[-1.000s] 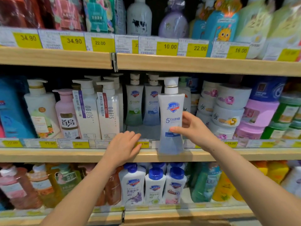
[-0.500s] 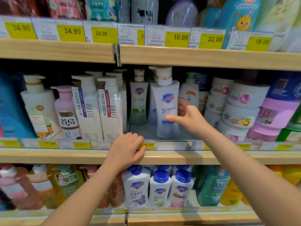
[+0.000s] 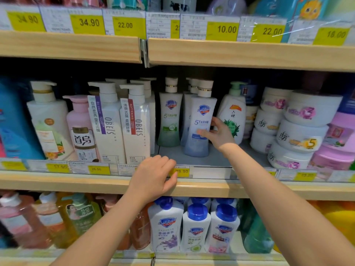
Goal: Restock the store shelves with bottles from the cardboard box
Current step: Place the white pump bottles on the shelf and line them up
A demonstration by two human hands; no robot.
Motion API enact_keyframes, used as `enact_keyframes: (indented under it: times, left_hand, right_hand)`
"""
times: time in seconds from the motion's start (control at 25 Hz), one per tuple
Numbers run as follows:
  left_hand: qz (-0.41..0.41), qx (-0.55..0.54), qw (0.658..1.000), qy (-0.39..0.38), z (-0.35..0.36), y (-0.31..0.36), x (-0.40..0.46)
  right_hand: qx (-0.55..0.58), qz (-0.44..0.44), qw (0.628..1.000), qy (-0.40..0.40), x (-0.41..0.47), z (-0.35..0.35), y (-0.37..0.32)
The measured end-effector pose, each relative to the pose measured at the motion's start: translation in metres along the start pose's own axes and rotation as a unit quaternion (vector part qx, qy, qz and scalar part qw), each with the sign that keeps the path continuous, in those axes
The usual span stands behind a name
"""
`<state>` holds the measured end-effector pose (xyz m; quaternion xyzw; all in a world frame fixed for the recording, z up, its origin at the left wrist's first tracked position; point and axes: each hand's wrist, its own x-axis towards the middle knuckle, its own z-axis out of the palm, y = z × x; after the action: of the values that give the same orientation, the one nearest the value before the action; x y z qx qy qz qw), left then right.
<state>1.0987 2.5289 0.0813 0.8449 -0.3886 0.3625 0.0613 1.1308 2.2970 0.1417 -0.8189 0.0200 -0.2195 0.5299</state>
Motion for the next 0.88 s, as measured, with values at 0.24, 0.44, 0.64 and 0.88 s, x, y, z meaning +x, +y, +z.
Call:
enact_keyframes:
  times: [0.24, 0.44, 0.64, 0.88]
  left_hand:
    - [-0.003, -0.002, 1.000, -0.010, -0.001, 0.001, 0.000]
    - [0.005, -0.003, 1.000, -0.006, 0.002, 0.000, -0.001]
    - [0.006, -0.006, 1.000, -0.004, 0.000, 0.000, -0.005]
    - [-0.025, -0.045, 0.998, -0.019, -0.006, 0.008, -0.013]
  right_hand:
    - [0.018, -0.007, 1.000, -0.016, -0.001, 0.009, -0.004]
    - [-0.009, -0.019, 1.000, -0.007, -0.002, 0.009, -0.001]
    - [-0.009, 0.021, 1.000, -0.018, -0.008, 0.010, -0.005]
    - [-0.104, -0.016, 0.994, -0.039, -0.082, -0.016, -0.033]
